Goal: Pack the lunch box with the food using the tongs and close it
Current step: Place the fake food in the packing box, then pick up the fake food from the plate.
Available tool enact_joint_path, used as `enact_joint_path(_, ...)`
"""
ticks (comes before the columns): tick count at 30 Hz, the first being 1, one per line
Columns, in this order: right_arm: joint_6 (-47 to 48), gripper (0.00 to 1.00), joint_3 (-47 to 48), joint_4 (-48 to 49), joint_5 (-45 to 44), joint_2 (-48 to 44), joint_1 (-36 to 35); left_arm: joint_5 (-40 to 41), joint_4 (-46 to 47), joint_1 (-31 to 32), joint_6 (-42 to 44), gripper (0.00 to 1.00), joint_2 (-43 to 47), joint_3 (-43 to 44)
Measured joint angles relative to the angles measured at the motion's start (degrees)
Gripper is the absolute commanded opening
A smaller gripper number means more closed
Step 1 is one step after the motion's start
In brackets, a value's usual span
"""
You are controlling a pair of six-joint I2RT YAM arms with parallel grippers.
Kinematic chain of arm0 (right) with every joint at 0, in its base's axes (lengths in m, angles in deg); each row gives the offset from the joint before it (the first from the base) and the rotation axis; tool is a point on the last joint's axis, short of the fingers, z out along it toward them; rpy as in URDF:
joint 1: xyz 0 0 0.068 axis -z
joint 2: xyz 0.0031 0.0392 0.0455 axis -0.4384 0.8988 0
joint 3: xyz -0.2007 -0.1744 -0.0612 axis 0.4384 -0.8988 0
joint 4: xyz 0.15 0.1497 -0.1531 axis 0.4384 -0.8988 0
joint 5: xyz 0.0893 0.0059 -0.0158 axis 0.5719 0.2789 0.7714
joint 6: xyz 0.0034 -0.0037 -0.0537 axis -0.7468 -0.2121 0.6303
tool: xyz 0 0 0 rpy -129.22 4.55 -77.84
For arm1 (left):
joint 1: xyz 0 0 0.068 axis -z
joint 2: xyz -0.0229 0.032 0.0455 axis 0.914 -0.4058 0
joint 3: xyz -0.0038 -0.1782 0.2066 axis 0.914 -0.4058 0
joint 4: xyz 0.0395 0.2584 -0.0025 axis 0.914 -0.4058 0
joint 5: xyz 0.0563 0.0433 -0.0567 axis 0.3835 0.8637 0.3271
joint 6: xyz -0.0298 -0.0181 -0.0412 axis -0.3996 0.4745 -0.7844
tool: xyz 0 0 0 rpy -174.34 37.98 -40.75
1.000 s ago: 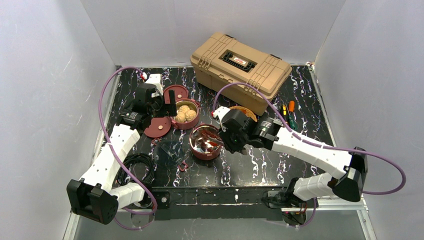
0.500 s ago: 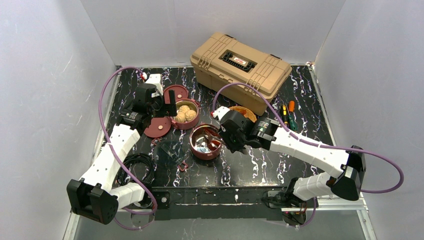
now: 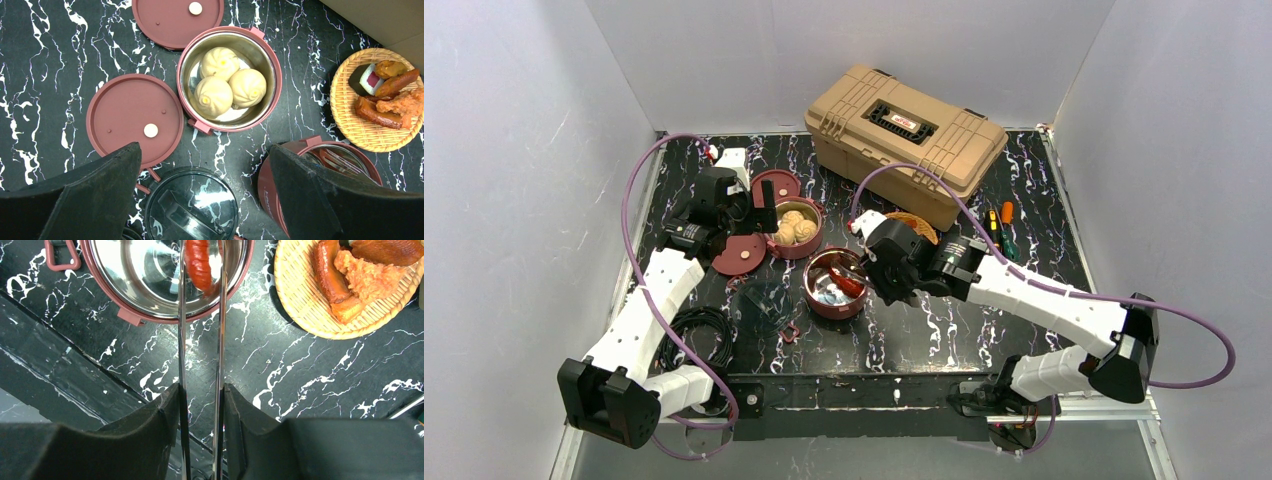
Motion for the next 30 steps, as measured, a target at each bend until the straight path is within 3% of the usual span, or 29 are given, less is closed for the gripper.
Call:
enact_joint_path(8,-0.98,0.39,3.65,-0.15,-1.44,-2.51,0.00,1.05,0.26,0.00,0.22,0.98,0.02,-0.74)
enact_joint_path(18,-6.45,0.43,8.90,-2.16,-12.83,-5.62,1.42,2.14,0.46,0.00,0.48,0.98,0.76,-0.83)
enact_joint_path(24,-12.13,0.45,2.73,-3.23,-14.16,-10.08,8.50,2.12,0.46,0.00,0.48,0.98,0.76,-0.83)
enact_joint_path(30,-17.25,0.45,-5.49,-3.02,-10.08,-15.02,15.67,2.12,0.46,0.00,0.48,0.98,0.90,-0.83)
